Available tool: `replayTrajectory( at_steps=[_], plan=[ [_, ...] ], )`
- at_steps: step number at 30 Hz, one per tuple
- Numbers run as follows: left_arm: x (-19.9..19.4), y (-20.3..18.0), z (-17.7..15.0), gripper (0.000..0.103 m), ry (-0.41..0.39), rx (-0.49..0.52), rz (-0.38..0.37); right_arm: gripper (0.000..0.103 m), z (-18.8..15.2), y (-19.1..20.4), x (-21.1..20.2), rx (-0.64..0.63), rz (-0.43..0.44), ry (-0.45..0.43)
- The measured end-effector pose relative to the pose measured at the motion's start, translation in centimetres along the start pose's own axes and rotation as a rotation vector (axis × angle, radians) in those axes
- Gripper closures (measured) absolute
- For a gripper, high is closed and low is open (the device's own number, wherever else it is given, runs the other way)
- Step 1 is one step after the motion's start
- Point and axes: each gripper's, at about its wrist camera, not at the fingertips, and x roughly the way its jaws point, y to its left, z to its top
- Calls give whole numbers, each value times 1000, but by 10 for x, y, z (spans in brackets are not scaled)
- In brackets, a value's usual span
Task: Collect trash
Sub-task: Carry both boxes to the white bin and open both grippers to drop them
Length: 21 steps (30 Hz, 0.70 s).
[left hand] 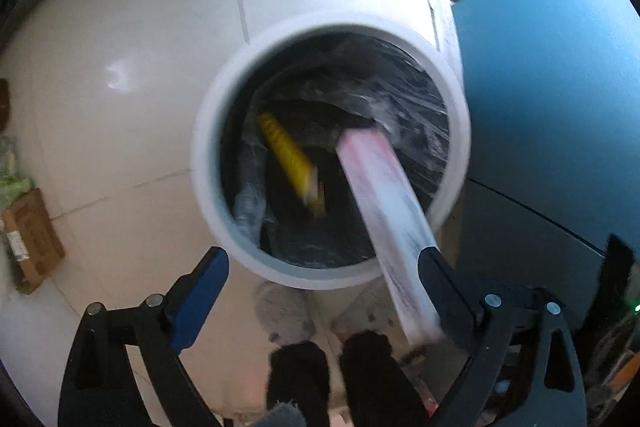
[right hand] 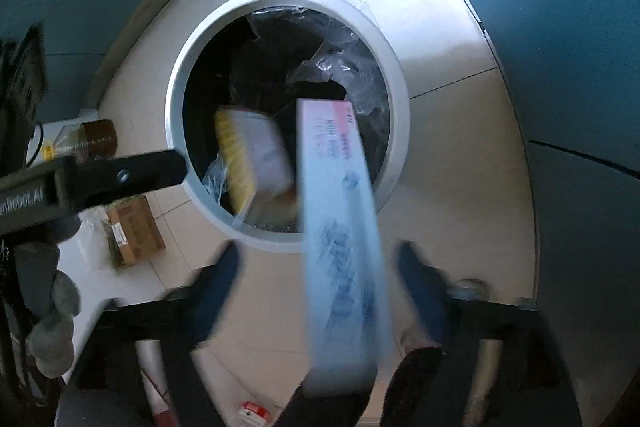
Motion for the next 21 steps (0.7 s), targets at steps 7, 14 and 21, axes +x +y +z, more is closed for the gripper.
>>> replayTrajectory(
  at_steps=[7,14,21],
  plan=[
    [-31,2,-26,6,-288,27,254,0,18,4,-27,-52,-196,-172],
    [-47,4,-48,6,-374,26,331,0,8,19,-39,-87,-300,-278],
    [-106,-8,-98,6,-446,25,331,0,-23,43,-86,-102,-281,-344]
  ],
)
